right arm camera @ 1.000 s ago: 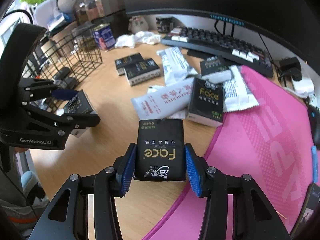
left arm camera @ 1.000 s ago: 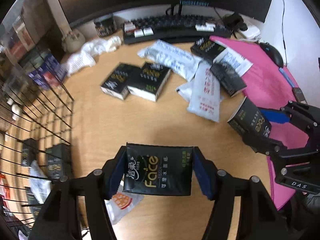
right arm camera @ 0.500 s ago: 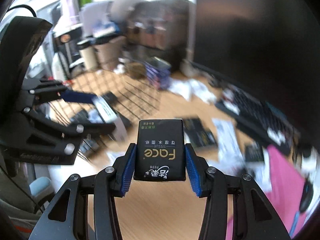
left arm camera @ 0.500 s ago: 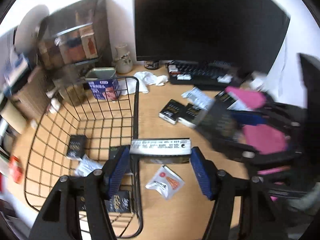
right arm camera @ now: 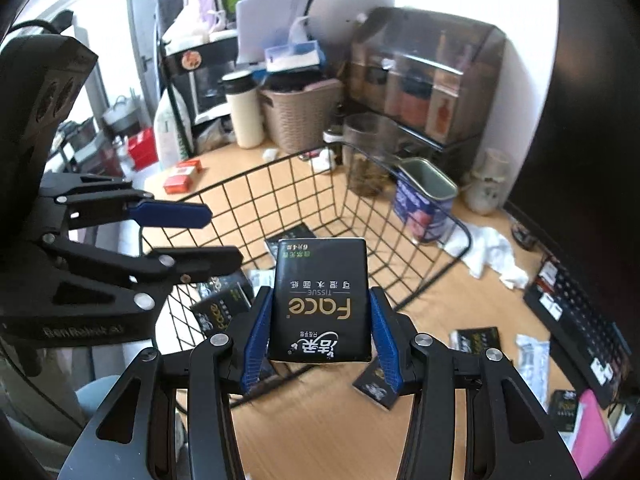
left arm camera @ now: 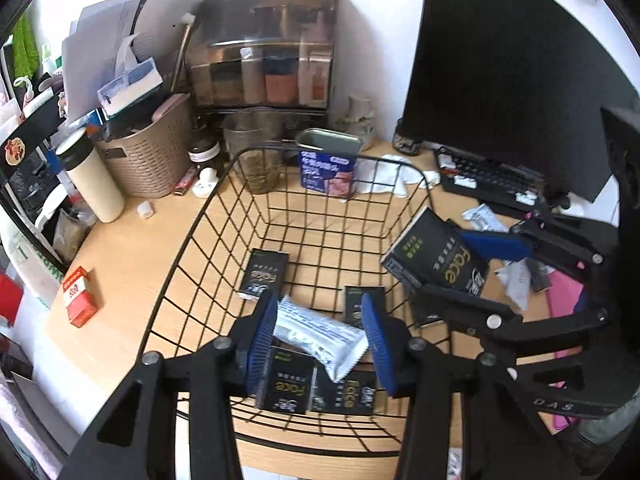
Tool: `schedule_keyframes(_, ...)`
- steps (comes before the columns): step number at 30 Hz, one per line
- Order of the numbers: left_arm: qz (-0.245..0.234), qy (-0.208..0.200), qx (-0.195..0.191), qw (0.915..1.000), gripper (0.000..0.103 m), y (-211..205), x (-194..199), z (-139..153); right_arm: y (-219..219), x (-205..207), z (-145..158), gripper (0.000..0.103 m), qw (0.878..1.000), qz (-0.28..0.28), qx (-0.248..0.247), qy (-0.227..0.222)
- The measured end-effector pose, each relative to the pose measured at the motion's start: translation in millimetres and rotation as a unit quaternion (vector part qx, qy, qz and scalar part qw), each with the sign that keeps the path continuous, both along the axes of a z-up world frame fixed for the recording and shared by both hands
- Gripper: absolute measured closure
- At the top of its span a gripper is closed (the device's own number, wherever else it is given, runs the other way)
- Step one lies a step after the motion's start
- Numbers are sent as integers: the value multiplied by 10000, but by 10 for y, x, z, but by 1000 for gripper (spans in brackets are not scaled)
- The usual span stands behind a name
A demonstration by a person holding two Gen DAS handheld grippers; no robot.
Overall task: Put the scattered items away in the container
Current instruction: 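Carry both Face packs over the wire basket and open both tools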
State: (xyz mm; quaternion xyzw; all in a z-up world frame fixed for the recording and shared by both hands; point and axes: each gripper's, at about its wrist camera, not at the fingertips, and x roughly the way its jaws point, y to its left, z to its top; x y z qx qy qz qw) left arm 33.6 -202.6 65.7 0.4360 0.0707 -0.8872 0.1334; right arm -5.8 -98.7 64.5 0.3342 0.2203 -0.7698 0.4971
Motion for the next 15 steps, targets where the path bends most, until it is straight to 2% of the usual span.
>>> schedule_keyframes(4, -14, -64, -84, 9999, 53, 15, -33, -37, -44, -1, -23, 49, 9995, -152, 60, 260)
schedule_keyframes(9, 34, -144, -211, 9997, 50, 37, -37, -43, 110, -38, 2, 49, 9997, -224, -55, 57)
schedule_keyframes(11, -3, -82, -79, 9999, 46, 46, 13, -17, 255, 24, 34, 49, 9998, -186, -77, 64)
schedule_keyframes(13, -13, -96, 39, 9999, 37, 73, 79, -9, 421, 125, 39, 49, 9999, -127, -32, 85)
schedule_keyframes(15, -61, -168, -7, 9998, 37, 171, 171, -4, 583, 239, 9, 49, 9999, -95, 51, 50)
